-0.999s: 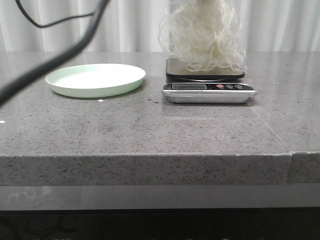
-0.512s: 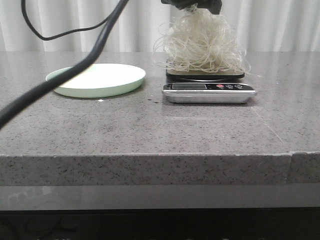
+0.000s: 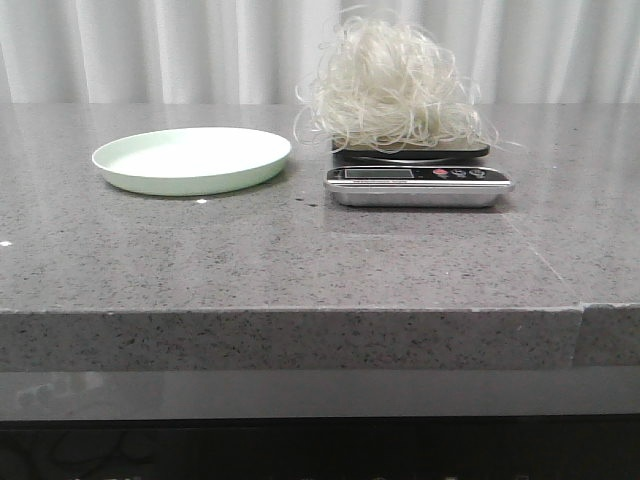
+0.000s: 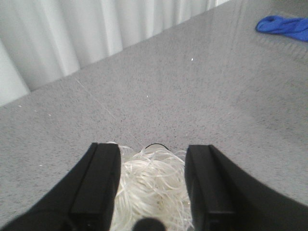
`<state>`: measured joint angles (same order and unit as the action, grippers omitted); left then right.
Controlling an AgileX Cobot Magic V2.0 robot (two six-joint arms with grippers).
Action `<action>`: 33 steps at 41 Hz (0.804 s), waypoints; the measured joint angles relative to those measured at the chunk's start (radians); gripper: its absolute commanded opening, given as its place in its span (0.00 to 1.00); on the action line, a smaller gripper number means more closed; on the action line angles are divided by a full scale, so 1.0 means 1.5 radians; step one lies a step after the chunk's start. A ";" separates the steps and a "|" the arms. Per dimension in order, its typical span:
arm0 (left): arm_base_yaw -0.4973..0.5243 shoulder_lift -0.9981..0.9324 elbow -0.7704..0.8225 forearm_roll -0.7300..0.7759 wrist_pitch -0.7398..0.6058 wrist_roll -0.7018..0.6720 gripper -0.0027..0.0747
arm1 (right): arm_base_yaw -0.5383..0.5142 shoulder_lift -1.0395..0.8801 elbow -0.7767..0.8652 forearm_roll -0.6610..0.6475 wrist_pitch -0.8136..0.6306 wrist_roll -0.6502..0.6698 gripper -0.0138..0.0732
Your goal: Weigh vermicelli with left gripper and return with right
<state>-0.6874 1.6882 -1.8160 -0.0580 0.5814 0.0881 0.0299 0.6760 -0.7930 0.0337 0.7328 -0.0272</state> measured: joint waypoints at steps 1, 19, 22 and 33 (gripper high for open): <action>0.000 -0.016 0.000 0.000 0.011 0.000 0.54 | 0.000 0.000 0.000 0.000 0.000 0.000 0.79; 0.000 -0.260 0.137 0.002 0.112 0.000 0.54 | 0.000 0.000 0.000 0.000 0.000 0.000 0.79; 0.000 -0.305 0.191 0.003 0.110 0.000 0.54 | 0.000 0.000 0.000 0.000 0.000 0.000 0.79; 0.000 -0.482 0.394 0.003 0.076 0.000 0.54 | 0.000 0.000 0.000 0.000 0.009 0.000 0.79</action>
<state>-0.6874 0.9650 -1.2257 -0.0537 0.6949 0.0881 0.0299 0.6760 -0.7930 0.0337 0.7462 -0.0272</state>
